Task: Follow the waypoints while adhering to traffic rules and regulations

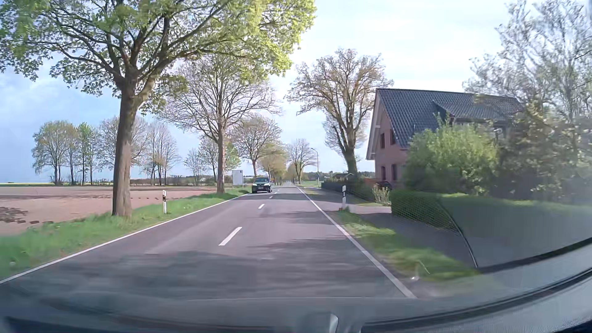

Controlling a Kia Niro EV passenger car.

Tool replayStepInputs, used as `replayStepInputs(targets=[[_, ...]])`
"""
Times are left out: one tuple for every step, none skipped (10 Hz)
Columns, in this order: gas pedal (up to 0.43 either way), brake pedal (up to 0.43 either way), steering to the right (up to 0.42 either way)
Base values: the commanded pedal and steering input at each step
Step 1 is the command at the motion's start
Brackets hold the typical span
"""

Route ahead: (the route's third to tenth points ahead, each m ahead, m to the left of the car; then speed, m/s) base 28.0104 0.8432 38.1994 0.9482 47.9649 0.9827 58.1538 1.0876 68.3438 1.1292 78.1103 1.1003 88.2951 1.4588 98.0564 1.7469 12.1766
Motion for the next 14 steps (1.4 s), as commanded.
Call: replayStepInputs(targets=[[0.059, 0.0, -0.004], [0.059, 0.0, -0.005], [0.059, 0.0, -0.005], [0.059, 0.0, -0.006], [0.059, 0.0, -0.006], [0.059, 0.0, -0.006], [0.059, 0.0, -0.006], [0.059, 0.0, -0.006], [0.059, 0.0, -0.006], [0.059, 0.0, -0.006], [0.059, 0.0, -0.007], [0.059, 0.0, -0.008], [0.059, 0.0, -0.008], [0.059, 0.0, -0.008]])
